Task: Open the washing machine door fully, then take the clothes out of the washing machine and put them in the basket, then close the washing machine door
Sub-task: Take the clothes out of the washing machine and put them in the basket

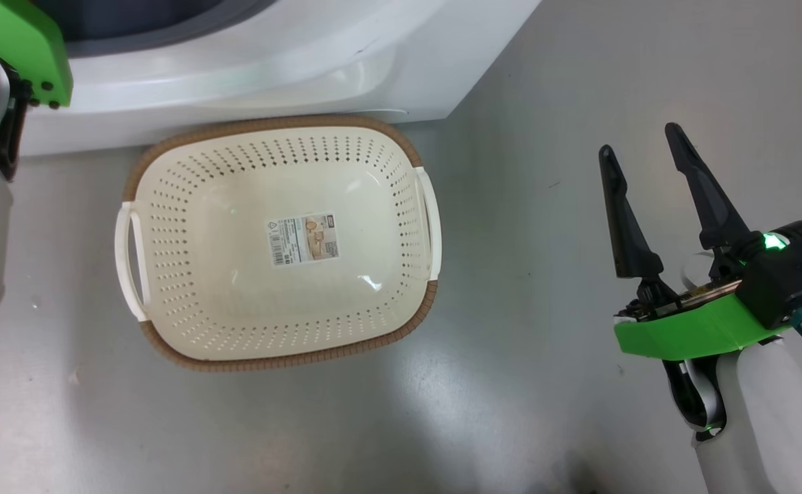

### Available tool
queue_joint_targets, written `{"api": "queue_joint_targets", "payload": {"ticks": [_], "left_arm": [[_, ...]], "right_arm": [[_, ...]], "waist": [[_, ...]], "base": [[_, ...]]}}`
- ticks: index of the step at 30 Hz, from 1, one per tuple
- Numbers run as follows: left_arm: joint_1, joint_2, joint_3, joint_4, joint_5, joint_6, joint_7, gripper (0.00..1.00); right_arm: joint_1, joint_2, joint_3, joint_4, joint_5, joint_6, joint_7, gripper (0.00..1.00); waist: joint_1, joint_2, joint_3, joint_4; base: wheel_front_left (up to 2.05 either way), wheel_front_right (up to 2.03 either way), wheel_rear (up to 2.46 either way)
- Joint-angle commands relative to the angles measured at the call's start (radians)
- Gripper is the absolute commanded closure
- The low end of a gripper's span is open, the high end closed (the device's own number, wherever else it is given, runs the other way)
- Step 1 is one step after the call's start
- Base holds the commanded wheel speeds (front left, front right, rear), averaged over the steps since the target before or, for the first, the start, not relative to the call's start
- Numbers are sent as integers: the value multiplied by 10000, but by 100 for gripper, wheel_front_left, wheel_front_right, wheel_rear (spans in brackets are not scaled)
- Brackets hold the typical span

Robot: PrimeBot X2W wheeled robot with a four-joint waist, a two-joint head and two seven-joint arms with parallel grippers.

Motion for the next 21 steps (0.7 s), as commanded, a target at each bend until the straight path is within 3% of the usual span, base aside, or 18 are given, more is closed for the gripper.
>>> {"api": "queue_joint_targets", "payload": {"ticks": [1, 14, 21], "left_arm": [[-136, 524, 75, -304, 37, 19, -200, 100], [975, 336, 183, -1384, -333, 175, -1386, 100], [2249, 265, 409, -2904, -474, 509, -1491, 100]], "right_arm": [[30, -1, 189, -180, 98, 46, -63, 0], [218, -1, -7, -64, 25, 46, -63, 0], [401, -1, -97, -8, -45, 46, -63, 0]], "waist": [[0, 0, -55, 38], [0, 0, -812, 396], [0, 0, -1357, 602]], "base": [[0, 0, 0], [0, 0, 0], [0, 0, 0]]}}
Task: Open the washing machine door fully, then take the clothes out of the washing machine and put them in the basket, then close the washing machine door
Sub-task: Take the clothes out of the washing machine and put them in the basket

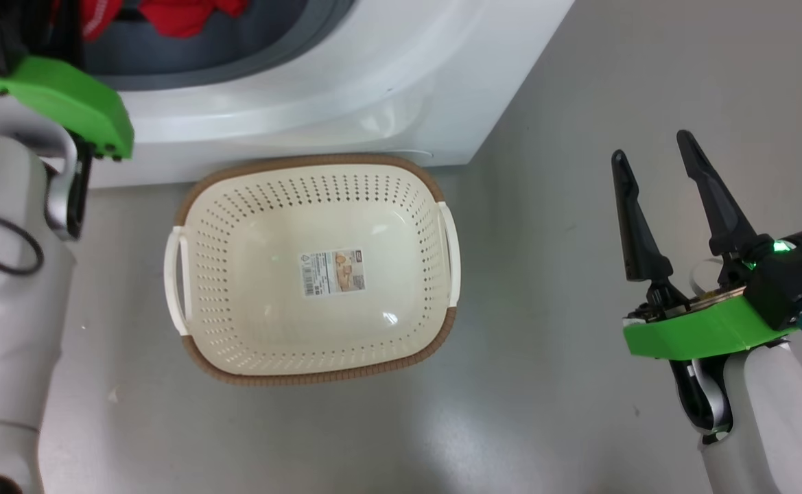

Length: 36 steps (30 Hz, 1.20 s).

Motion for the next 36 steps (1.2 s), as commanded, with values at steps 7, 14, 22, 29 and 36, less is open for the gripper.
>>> {"api": "queue_joint_targets", "payload": {"ticks": [7, 14, 22, 29, 36], "left_arm": [[1971, 477, 552, -2759, 153, 595, -120, 100], [3438, 393, 936, -4523, 133, 887, -121, 100], [5180, -20, 1383, -5939, -79, 1042, -121, 100], [6412, -259, 1656, -6672, -125, 1103, -121, 100], [7565, -432, 1764, -7417, -100, 1106, -122, 100]], "right_arm": [[504, 3, 121, -125, -71, 46, -63, 0], [689, 3, 34, -91, -63, 46, -63, 0], [961, 3, 13, 7, 11, 46, -63, 0], [1215, 3, -69, 52, -30, 46, -63, 0], [1480, 3, -141, 44, -50, 46, -63, 0]], "waist": [[-1, 0, -768, 269], [-1, 0, -1144, 333], [-1, 0, -1723, 401], [-1, 0, -2254, 471], [-1, 0, -2639, 541]], "base": [[0, 0, 0], [0, 0, 0], [0, 0, 0], [0, 0, 0], [0, 0, 0]]}}
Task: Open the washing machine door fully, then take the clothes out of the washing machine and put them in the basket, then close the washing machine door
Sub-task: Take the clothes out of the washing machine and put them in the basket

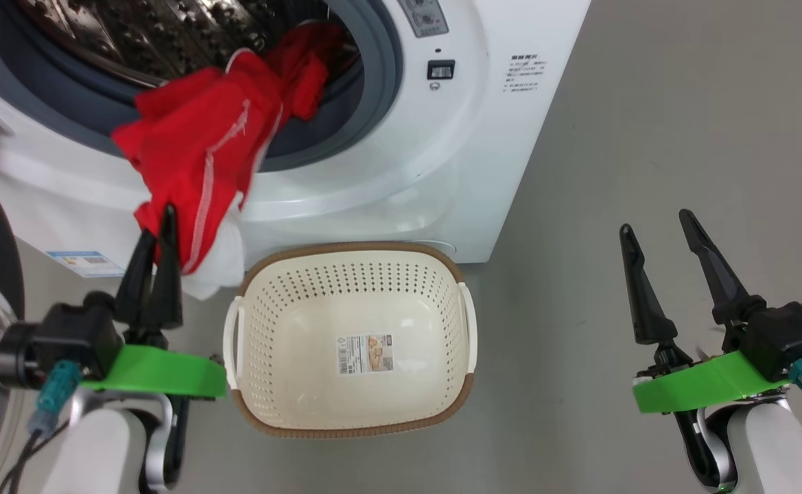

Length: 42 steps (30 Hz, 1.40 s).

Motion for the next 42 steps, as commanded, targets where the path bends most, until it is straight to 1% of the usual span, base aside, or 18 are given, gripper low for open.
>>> {"api": "queue_joint_targets", "payload": {"ticks": [1, 5, 12, 16, 18, 30, 42], "left_arm": [[96, 186, 354, -337, -52, 32, -89, 100], [498, 19, 205, -274, -279, -130, -40, 100], [648, -426, -190, 692, -812, -586, 238, 100], [308, -562, -332, 1720, -1014, -933, 187, 100], [223, -617, -353, 1963, -1048, -975, 159, 100], [-1230, -969, -680, 5218, -1353, -1661, -37, 100], [-2632, -1190, -966, 7913, -1636, -1966, -86, 100]], "right_arm": [[84, -6, 173, -244, -57, 46, -63, 0], [178, -6, 175, -263, -69, 46, -63, 0], [163, -6, 250, -363, -82, 46, -63, 0], [72, -6, 312, -367, -81, 46, -63, 0], [47, -6, 338, -368, -73, 46, -63, 0], [-357, -6, 478, -436, 4, 46, -63, 0], [-702, -6, 561, -590, -25, 46, -63, 0]], "waist": [[0, 0, -121, 53], [0, 0, -208, 84], [0, 0, -3, 88], [0, 0, 283, 42], [0, 0, 339, 17], [0, 0, 1261, -419], [0, 0, 2306, -734]], "base": [[0, 0, 0], [0, 0, 0], [0, 0, 0], [0, 0, 0], [0, 0, 0], [0, 0, 0], [0, 0, 0]]}}
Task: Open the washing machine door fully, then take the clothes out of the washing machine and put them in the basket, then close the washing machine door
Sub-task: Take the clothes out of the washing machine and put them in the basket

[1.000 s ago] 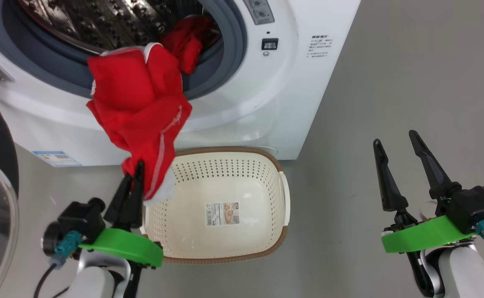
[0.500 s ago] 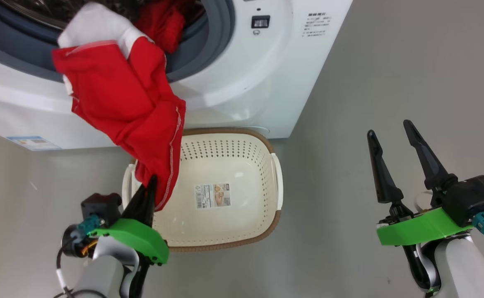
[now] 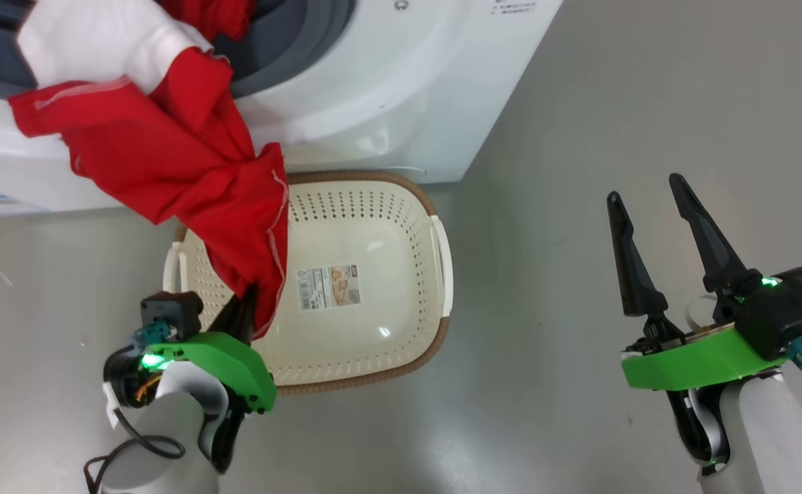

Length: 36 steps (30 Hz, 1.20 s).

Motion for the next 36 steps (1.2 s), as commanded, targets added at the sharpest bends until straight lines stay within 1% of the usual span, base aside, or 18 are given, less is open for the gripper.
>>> {"api": "queue_joint_targets", "payload": {"ticks": [1, 7, 17, 27, 33, 34, 35, 36], "left_arm": [[-138, 206, 170, 116, -84, -33, -121, 100], [-685, 169, 44, 937, -430, -61, -122, 100], [-1059, 252, -666, 1505, -1216, -65, -123, 100], [-1340, 441, -755, 1768, -1789, -66, -123, 100], [-1534, 578, -594, 1633, -1725, -35, -124, 99], [-1552, 588, -574, 1604, -1665, -3, -124, 73], [-1559, 604, -565, 1545, -1582, 39, -124, 17], [-1551, 616, -553, 1482, -1497, 80, -124, 0]], "right_arm": [[-168, -8, 270, -287, -26, 46, -63, 0], [-399, -8, 388, -361, -35, 46, -63, 0], [-565, -8, 422, -384, 18, 46, -63, 0], [-655, -8, 508, -376, 111, 46, -63, 0], [-688, -8, 522, -306, 139, 46, -63, 0], [-694, -8, 521, -279, 146, 46, -63, 0], [-699, -8, 518, -250, 154, 46, -63, 0], [-705, -8, 515, -220, 162, 46, -63, 0]], "waist": [[0, 0, 377, -162], [0, 0, 950, -310], [0, 0, 1423, -493], [0, 0, 1770, -614], [0, 0, 1853, -606], [0, 0, 1840, -598], [0, 0, 1819, -588], [0, 0, 1792, -574]], "base": [[0, 0, 0], [0, 0, 0], [0, 0, 0], [0, 0, 0], [0, 0, 0], [0, 0, 0], [0, 0, 0], [0, 0, 0]]}}
